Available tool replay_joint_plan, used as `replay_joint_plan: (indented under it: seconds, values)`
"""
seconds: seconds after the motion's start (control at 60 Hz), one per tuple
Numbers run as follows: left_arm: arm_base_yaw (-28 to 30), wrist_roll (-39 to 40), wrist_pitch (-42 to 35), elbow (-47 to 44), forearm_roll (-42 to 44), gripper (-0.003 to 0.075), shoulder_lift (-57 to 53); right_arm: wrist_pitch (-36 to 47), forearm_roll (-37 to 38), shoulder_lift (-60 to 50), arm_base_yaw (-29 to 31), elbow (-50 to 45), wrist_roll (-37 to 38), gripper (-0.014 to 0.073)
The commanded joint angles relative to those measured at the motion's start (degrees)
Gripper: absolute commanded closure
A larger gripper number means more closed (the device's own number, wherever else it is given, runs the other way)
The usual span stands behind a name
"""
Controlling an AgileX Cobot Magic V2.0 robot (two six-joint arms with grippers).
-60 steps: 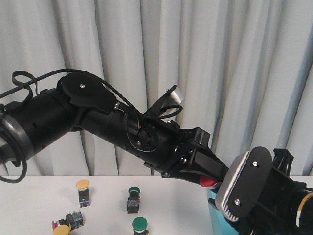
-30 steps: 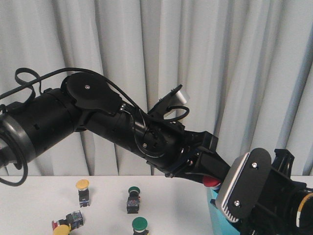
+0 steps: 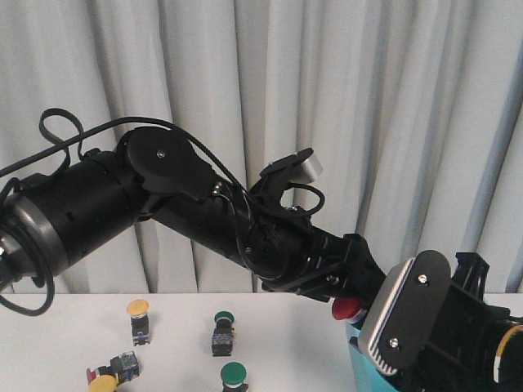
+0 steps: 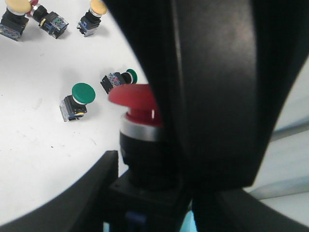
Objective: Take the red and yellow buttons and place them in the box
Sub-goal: 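Lower the red button into the blue box with the right gripper and release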
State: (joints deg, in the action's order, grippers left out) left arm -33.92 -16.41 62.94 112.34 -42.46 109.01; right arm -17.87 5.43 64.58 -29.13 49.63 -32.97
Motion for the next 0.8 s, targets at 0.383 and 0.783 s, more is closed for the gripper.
replay_joint_plan:
  seconds: [0.383, 0.783]
  values:
    - [12.1, -1.4, 3.7, 17.3, 11.3, 0.0228, -4.6, 3.3, 1.0, -1.3, 0.0, 2.2, 4.9, 0.0599]
    - [13.4, 5.0, 8.7, 13.4, 45.0, 0.0728, -8.1, 5.9, 2.4, 0.2, 15.5, 13.4, 25.1, 0.0598]
